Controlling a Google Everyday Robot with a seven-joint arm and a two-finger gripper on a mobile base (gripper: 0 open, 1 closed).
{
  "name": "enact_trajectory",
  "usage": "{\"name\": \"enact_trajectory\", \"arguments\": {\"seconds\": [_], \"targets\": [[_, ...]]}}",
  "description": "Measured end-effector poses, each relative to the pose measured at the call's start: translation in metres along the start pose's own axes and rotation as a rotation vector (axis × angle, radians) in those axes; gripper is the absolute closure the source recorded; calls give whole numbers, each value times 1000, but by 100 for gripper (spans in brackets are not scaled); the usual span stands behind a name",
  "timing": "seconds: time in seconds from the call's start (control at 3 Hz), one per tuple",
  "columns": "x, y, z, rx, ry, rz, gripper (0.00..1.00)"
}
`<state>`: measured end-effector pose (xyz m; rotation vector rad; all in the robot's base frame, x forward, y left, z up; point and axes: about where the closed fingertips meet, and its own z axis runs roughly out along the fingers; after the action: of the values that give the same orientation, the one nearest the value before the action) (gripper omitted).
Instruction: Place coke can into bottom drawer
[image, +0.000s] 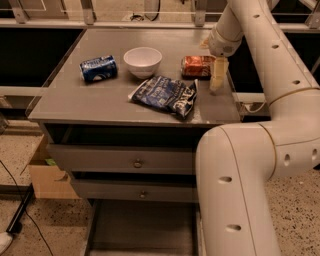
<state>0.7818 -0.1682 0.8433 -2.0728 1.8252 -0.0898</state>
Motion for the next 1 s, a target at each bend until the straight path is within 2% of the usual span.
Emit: {"name": "enact_trajectory", "arguments": {"seconds": [0.33, 1.0], "targets": [[-14, 3, -46, 31, -32, -13, 0], [-16, -11, -35, 64, -17, -16, 0]]}}
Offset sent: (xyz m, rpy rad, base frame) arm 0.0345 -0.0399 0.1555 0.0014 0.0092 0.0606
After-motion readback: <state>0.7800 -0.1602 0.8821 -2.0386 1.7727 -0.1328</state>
